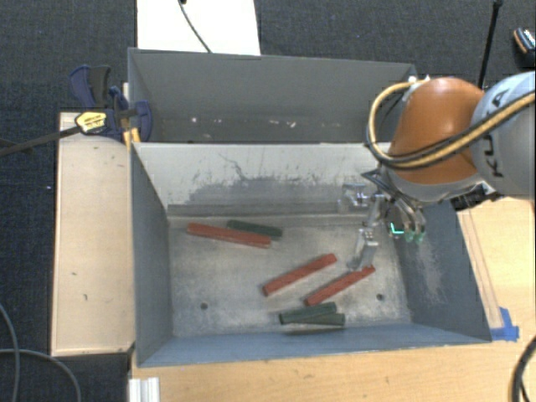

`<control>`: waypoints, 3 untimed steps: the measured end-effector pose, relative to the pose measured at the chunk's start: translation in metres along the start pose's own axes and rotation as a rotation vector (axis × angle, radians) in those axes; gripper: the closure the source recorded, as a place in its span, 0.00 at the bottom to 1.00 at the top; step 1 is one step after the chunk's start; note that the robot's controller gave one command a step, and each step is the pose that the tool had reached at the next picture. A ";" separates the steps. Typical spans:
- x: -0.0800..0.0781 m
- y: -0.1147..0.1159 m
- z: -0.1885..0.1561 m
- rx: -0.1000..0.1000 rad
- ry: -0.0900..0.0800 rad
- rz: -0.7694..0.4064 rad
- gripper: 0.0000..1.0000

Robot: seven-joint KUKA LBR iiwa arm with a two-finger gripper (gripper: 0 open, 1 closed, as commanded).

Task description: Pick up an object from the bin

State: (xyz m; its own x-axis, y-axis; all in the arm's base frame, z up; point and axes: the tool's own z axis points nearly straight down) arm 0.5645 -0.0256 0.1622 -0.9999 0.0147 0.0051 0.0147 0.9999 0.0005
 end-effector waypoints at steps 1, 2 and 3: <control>-0.011 0.026 0.093 0.000 -0.005 -0.252 0.00; -0.011 0.026 0.091 0.001 -0.008 -0.251 1.00; 0.004 0.039 -0.045 0.002 -0.015 -0.257 1.00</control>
Offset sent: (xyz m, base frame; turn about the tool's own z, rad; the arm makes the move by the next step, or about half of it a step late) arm 0.0102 0.0256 -0.0922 -0.2521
